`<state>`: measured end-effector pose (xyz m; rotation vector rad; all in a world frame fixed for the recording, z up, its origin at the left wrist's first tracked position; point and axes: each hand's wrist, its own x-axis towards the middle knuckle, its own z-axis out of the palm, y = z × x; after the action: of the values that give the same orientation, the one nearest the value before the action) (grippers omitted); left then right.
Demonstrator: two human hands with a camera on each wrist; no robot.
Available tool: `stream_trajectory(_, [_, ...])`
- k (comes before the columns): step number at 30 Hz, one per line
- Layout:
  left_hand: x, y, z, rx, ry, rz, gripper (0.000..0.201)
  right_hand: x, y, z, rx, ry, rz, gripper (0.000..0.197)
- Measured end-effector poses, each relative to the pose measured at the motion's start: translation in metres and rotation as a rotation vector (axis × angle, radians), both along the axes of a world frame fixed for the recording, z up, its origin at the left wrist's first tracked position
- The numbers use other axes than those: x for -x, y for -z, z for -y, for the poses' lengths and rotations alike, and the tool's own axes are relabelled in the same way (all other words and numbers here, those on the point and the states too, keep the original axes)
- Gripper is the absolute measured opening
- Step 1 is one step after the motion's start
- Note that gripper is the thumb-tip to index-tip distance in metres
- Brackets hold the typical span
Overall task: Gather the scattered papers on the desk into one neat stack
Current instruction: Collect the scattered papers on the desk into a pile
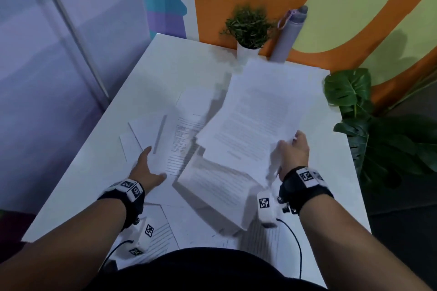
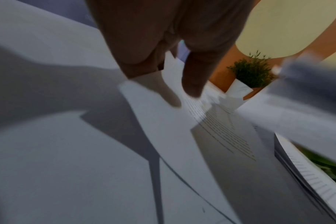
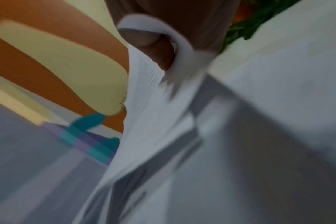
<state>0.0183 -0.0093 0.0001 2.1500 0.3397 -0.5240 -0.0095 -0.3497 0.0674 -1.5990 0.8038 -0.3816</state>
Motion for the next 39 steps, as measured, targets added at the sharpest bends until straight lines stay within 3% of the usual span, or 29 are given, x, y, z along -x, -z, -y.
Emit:
stream_trajectory(3, [0.005, 0.001, 0.005, -0.015, -0.027, -0.022, 0.085, 0.014, 0.028, -0.009, -0.067, -0.046, -0.128, 0.048])
stream_trajectory(8, [0.004, -0.006, 0.016, 0.001, 0.018, -0.054, 0.107, 0.027, 0.052, -0.014, -0.175, -0.231, -0.245, 0.049])
stream_trajectory(11, [0.002, -0.007, 0.024, 0.06, 0.022, -0.078, 0.112, 0.03, 0.058, -0.011, -0.166, -0.286, -0.295, 0.061])
stream_trajectory(15, [0.007, -0.009, 0.041, 0.179, -0.035, 0.002, 0.096, 0.037, 0.063, -0.019, -0.247, -0.34, -0.289, 0.071])
stream_trajectory(18, [0.008, -0.011, 0.054, 0.186, 0.082, 0.075, 0.086, 0.041, 0.072, -0.025, -0.277, -0.404, -0.291, 0.077])
stream_trajectory(21, [0.005, -0.021, 0.059, 0.237, 0.185, 0.065, 0.065, 0.042, 0.07, -0.025, -0.246, -0.452, -0.29, 0.067])
stream_trajectory(24, [-0.003, -0.025, 0.052, 0.414, 0.168, -0.021, 0.073, 0.041, 0.061, -0.016, -0.304, -0.454, -0.235, 0.054])
stream_trajectory(26, [-0.007, -0.025, 0.048, 0.56, 0.137, -0.098, 0.081, 0.042, 0.06, -0.01, -0.363, -0.491, -0.191, 0.061])
stream_trajectory(28, [-0.008, -0.028, 0.053, 0.604, 0.125, -0.12, 0.078, 0.039, 0.064, -0.011, -0.373, -0.546, -0.163, 0.067])
stream_trajectory(30, [-0.005, -0.031, 0.062, 0.609, 0.149, -0.115, 0.069, 0.036, 0.064, -0.017, -0.343, -0.563, -0.15, 0.062])
stream_trajectory(32, [-0.001, -0.028, 0.07, 0.52, 0.189, -0.068, 0.053, 0.033, 0.061, -0.023, -0.3, -0.494, -0.14, 0.054])
stream_trajectory(35, [-0.006, -0.031, 0.069, 0.14, 0.195, 0.04, 0.043, 0.03, 0.061, -0.021, -0.288, -0.49, -0.13, 0.047])
stream_trajectory(37, [-0.016, -0.037, 0.061, -0.023, 0.131, 0.09, 0.043, 0.031, 0.058, -0.017, -0.142, -0.618, -0.22, 0.047])
stream_trajectory(39, [-0.029, -0.04, 0.051, -0.072, 0.058, 0.096, 0.044, 0.036, 0.061, -0.014, 0.166, -0.841, -0.388, 0.044])
